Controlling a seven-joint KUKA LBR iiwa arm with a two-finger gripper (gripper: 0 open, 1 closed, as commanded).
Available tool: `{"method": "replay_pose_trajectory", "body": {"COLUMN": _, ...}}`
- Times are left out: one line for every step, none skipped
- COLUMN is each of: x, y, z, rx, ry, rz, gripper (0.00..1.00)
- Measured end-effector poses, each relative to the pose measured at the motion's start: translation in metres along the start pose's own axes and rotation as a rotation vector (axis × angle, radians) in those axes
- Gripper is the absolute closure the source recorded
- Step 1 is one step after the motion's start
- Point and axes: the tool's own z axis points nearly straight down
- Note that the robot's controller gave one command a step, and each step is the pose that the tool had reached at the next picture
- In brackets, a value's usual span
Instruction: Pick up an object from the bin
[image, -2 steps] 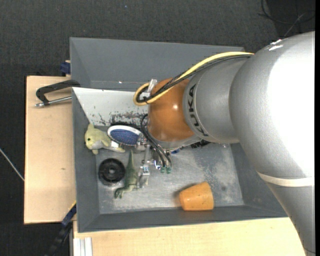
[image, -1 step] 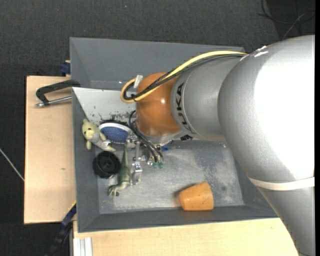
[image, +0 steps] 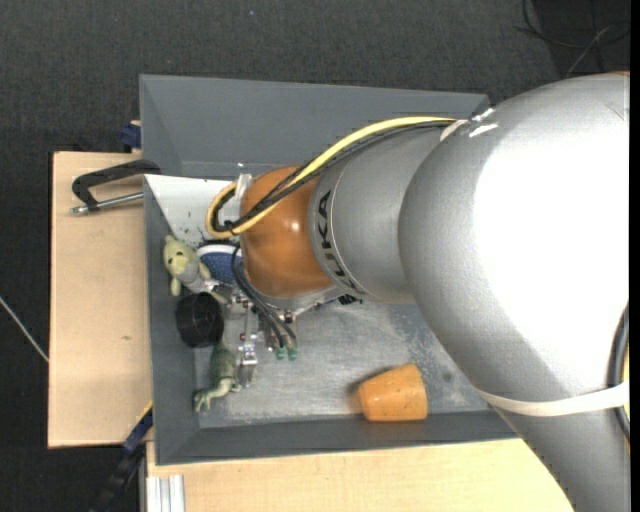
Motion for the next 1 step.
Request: {"method": "replay_pose_trajectory", "body": {"x": -0.0168, "y": 0.0074, "z": 0.0037, "rx": 0.013, "ry": 0.017, "rz": 0.138, "gripper": 0.00}}
